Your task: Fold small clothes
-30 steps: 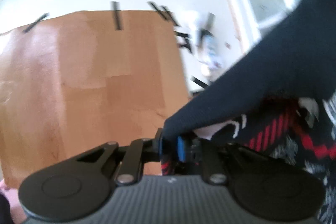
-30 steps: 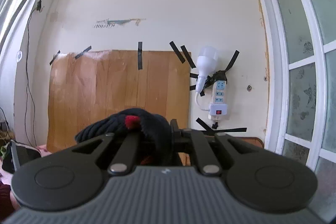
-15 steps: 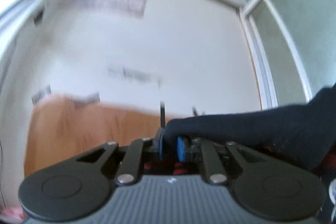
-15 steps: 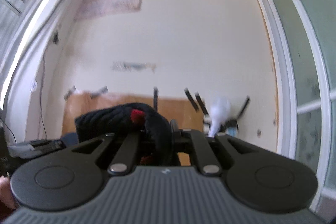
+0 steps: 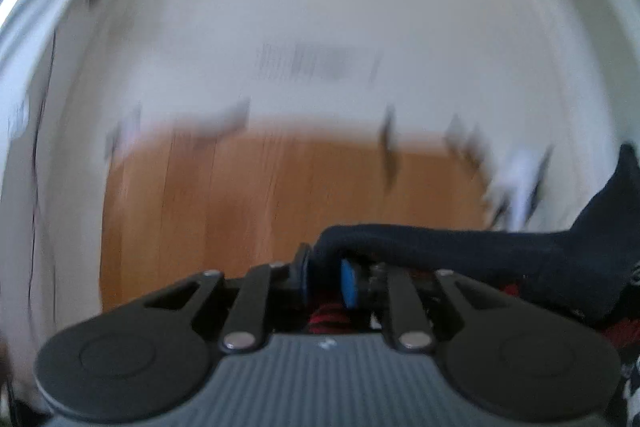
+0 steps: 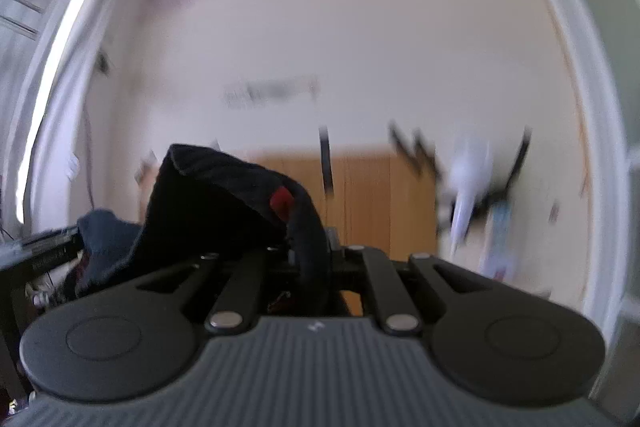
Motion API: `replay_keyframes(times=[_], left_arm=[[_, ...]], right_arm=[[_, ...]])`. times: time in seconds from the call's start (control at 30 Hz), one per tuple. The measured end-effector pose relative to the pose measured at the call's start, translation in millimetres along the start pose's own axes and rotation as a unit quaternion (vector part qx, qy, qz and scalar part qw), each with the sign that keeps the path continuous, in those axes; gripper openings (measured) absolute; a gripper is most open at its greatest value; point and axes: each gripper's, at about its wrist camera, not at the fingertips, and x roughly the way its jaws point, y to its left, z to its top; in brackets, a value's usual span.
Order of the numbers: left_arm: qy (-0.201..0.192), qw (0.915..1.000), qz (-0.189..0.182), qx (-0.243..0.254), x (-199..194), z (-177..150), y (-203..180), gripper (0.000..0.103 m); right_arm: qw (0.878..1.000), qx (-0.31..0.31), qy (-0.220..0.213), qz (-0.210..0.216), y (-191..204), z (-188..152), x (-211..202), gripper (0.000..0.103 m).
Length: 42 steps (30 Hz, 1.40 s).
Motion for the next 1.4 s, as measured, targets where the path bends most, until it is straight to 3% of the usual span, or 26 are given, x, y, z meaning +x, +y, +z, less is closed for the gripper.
replay_keyframes(times=[0.07,0.1,0.13,0.17,0.23,0.3,0.33,0.43,0.5,0.57,0.63,0.77,0.8,0.87,0.93,1.0,1.1,1.2,1.27,1.3,1.33,1.4], left_arm=[[0.117,0.9925,0.025,0.025,56,-50,-5,0.022],[0.181,0.9824,0.035,0.032,75,-77,-6,0.020],[0.229,0.9728,0.031,0.020,83,-103,-3,0.020],[0.247,0.9688,0.016,0.003,81,-119,2,0.020],[0.243,0.9696,0.008,0.023,63,-149,1,0.022],[0.245,0.9678,0.011,0.056,50,-166,-5,0.024],[0.252,0.9660,-0.006,0.055,44,-173,-8,0.026],[0.252,0.9646,-0.047,0.061,38,-179,-20,0.038],[0.242,0.9644,-0.073,0.078,36,-184,-30,0.047],[0.239,0.9618,-0.096,0.092,39,-194,-41,0.050],[0.268,0.9523,-0.109,0.098,46,-203,-47,0.050],[0.291,0.9480,-0.111,0.067,51,-201,-32,0.059],[0.302,0.9452,-0.111,0.057,53,-202,-28,0.059],[0.323,0.9399,-0.106,0.035,58,-204,-19,0.059],[0.345,0.9328,-0.102,0.014,65,-209,-14,0.059],[0.353,0.9301,-0.102,0.007,67,-212,-13,0.062],[0.354,0.9296,-0.099,0.020,66,-214,-18,0.065],[0.354,0.9307,-0.088,0.025,66,-214,-18,0.072],[0.352,0.9321,-0.083,0.017,65,-213,-15,0.073],[0.351,0.9326,-0.083,0.013,65,-212,-14,0.074],[0.349,0.9334,-0.085,0.008,64,-212,-12,0.075],[0.343,0.9352,-0.087,-0.002,63,-212,-10,0.075]], right_arm=[[0.999,0.017,0.047,-0.012,-10,-36,50,0.015],[0.995,0.022,0.088,-0.027,-16,-64,83,0.023],[0.989,0.025,0.135,-0.055,-23,-96,112,0.027],[0.979,0.029,0.180,-0.086,-30,-126,133,0.031],[0.959,0.054,0.257,-0.107,-45,-174,148,0.031],[0.948,0.088,0.290,-0.096,-59,-209,129,0.031],[0.946,0.093,0.298,-0.091,-61,-218,115,0.031],[0.943,0.087,0.316,-0.062,-54,-229,74,0.035],[0.942,0.066,0.327,-0.038,-39,-232,47,0.054],[0.938,0.038,0.345,-0.010,-22,-235,29,0.062],[0.927,0.011,0.374,0.019,-5,-243,22,0.063],[0.902,-0.041,0.428,0.042,22,-271,18,0.058],[0.908,-0.058,0.412,0.040,25,-275,13,0.040],[0.908,-0.046,0.416,0.035,15,-270,17,0.012],[0.913,0.002,0.407,0.024,-11,-255,17,0.010],[0.924,-0.017,0.381,-0.033,-32,-236,12,0.010],[0.928,-0.064,0.345,-0.128,-74,-209,14,0.006],[0.900,-0.157,0.312,-0.259,-121,-195,37,0.010],[0.872,-0.163,0.322,-0.330,-155,-197,57,0.017],[0.861,-0.135,0.330,-0.362,-171,-196,66,0.017],[0.874,-0.080,0.323,-0.353,-178,-189,69,0.017],[0.916,0.007,0.293,-0.273,-169,-179,72,0.017]])
